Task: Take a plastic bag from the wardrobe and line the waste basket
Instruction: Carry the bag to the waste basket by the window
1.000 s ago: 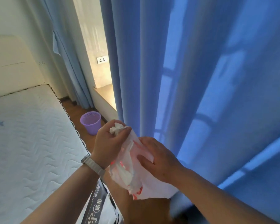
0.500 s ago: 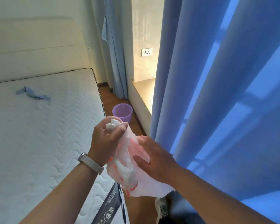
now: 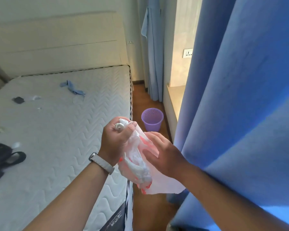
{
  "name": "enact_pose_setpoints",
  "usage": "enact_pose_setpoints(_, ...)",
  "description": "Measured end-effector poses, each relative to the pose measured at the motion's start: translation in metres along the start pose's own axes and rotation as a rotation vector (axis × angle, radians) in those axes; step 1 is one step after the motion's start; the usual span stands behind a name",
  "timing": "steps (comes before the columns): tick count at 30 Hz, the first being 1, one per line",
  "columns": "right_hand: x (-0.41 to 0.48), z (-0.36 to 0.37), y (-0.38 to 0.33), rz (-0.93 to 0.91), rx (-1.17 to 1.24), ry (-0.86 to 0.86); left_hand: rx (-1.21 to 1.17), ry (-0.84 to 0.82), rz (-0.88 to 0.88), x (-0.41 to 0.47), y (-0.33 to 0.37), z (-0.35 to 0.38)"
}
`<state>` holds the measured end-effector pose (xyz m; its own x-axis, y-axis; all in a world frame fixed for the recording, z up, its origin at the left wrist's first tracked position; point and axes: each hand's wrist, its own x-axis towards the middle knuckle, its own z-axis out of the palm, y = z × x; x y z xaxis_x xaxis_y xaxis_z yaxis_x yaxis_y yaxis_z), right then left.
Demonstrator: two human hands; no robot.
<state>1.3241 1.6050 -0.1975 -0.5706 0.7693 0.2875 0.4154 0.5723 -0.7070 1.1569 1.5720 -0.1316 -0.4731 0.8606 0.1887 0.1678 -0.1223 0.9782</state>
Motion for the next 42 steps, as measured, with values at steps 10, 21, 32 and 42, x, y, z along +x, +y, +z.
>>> enact_pose_setpoints(10,0.061,-0.007,0.053,0.068,0.053,-0.015,0.045,-0.015,0.002,0.073,-0.014,0.031)
enact_pose_setpoints(21,0.200,0.013,0.118,0.202,-0.050,-0.051,0.013,-0.102,-0.067,0.240,-0.080,0.049)
enact_pose_setpoints(32,0.344,0.022,0.167,0.338,-0.196,-0.097,0.079,-0.234,-0.091,0.407,-0.127,0.059)
enact_pose_setpoints(42,0.417,0.018,0.236,0.352,-0.138,-0.130,0.134,-0.215,-0.106,0.491,-0.157,0.104)
